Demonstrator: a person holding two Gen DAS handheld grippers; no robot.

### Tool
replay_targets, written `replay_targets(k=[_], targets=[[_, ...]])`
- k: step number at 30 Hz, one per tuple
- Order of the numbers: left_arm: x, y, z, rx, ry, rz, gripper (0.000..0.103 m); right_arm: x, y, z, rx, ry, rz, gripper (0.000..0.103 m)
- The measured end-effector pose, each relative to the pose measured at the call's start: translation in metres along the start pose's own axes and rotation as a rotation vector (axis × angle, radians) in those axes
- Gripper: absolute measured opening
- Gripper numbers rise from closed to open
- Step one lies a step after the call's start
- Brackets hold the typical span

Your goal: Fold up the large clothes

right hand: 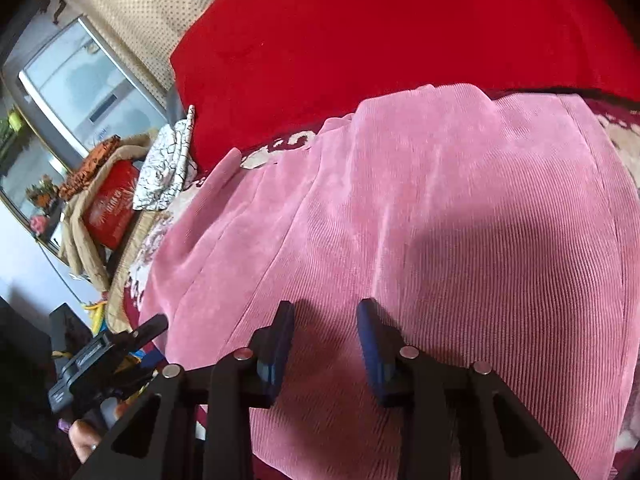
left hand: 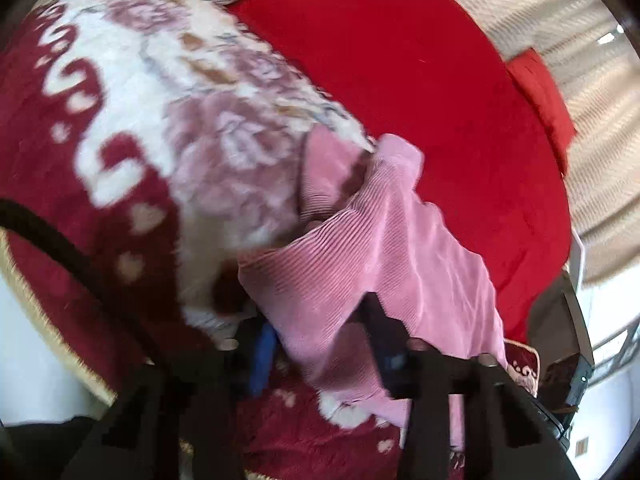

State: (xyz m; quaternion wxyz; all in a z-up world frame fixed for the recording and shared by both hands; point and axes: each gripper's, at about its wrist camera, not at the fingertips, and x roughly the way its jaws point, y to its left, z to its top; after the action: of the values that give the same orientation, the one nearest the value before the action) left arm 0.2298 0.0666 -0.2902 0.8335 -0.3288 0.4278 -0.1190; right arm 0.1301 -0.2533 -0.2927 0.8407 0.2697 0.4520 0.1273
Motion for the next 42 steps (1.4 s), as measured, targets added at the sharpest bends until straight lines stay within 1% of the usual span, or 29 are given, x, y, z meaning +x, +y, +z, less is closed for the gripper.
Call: replay_targets(k=[3,4,5,7,8,9,10,13,15,17,18,19,21,22,23,24,25,26,27,29,31,33,35,38,39,40,42], targets=[[0.005,-0.008,-0.002,0.007,-0.026,-0.002,0.042,0.000,-0.005,0.000,0.020,0.005,0.027,0.029],[0.007,-0.009,-0.002,-0.008,-0.023,-0.005,0.051,-0.001,-0.005,0.002,0.023,0.006,0.032,0.029],[0.006,-0.006,-0.002,-0.022,-0.019,-0.017,0.053,-0.001,-0.005,0.002,0.026,0.007,0.034,0.029],[0.009,-0.006,-0.002,-0.045,-0.024,-0.023,0.053,-0.001,-0.005,0.003,0.024,0.008,0.034,0.029],[0.011,-0.009,-0.002,-0.033,-0.027,-0.012,0.052,-0.001,-0.005,0.003,0.023,0.010,0.036,0.029],[0.012,-0.013,-0.003,-0.008,-0.030,0.000,0.041,-0.001,-0.006,0.003,0.025,0.011,0.041,0.029],[0.012,-0.020,-0.003,0.035,-0.033,0.004,0.033,-0.002,-0.007,0.003,0.028,0.013,0.047,0.029],[0.004,-0.033,-0.008,0.124,-0.078,0.016,0.026,-0.003,-0.013,0.004,0.049,0.022,0.075,0.029],[-0.004,-0.053,-0.011,0.234,-0.120,0.023,0.025,-0.004,-0.017,0.006,0.064,0.033,0.098,0.029],[-0.011,-0.074,-0.021,0.376,-0.153,0.031,0.024,-0.004,-0.019,0.008,0.074,0.044,0.116,0.029],[-0.013,-0.086,-0.028,0.461,-0.169,0.042,0.024,-0.004,-0.020,0.009,0.085,0.053,0.130,0.029],[-0.014,-0.098,-0.040,0.556,-0.180,0.049,0.023,-0.005,-0.022,0.010,0.095,0.060,0.147,0.031],[-0.012,-0.116,-0.065,0.727,-0.173,0.044,0.023,-0.005,-0.025,0.013,0.123,0.072,0.180,0.031],[-0.007,-0.123,-0.079,0.826,-0.161,0.055,0.023,-0.006,-0.027,0.015,0.139,0.073,0.196,0.032],[-0.001,-0.128,-0.090,0.900,-0.146,0.070,0.023,-0.007,-0.029,0.017,0.161,0.067,0.216,0.036],[0.005,-0.130,-0.098,0.947,-0.132,0.080,0.023,-0.009,-0.031,0.019,0.180,0.054,0.237,0.041],[0.009,-0.131,-0.104,0.974,-0.123,0.082,0.023,-0.012,-0.030,0.020,0.186,0.039,0.254,0.063],[0.010,-0.131,-0.107,0.988,-0.123,0.079,0.023,-0.015,-0.027,0.023,0.184,0.017,0.276,0.075],[0.011,-0.131,-0.109,0.998,-0.125,0.078,0.023,-0.019,-0.022,0.025,0.169,0.005,0.285,0.076],[0.010,-0.130,-0.107,0.983,-0.122,0.069,0.023,-0.021,-0.009,0.030,0.127,0.003,0.295,0.076],[0.008,-0.129,-0.105,0.965,-0.117,0.057,0.023,-0.017,0.004,0.033,0.096,0.019,0.299,0.078],[0.005,-0.129,-0.109,0.968,-0.119,0.056,0.023,-0.007,0.023,0.039,0.047,0.054,0.288,0.080],[0.006,-0.130,-0.107,0.969,-0.120,0.056,0.023,0.008,0.043,0.051,-0.010,0.098,0.247,0.081],[0.004,-0.128,-0.102,0.952,-0.119,0.049,0.023,0.030,0.071,0.067,-0.098,0.170,0.218,0.081],[0.004,-0.126,-0.100,0.944,-0.118,0.046,0.023,0.038,0.082,0.070,-0.136,0.196,0.195,0.081],[0.003,-0.125,-0.098,0.934,-0.116,0.043,0.024,0.046,0.090,0.072,-0.170,0.217,0.165,0.081],[0.003,-0.125,-0.097,0.925,-0.112,0.039,0.024,0.069,0.104,0.073,-0.235,0.248,0.063,0.081]])
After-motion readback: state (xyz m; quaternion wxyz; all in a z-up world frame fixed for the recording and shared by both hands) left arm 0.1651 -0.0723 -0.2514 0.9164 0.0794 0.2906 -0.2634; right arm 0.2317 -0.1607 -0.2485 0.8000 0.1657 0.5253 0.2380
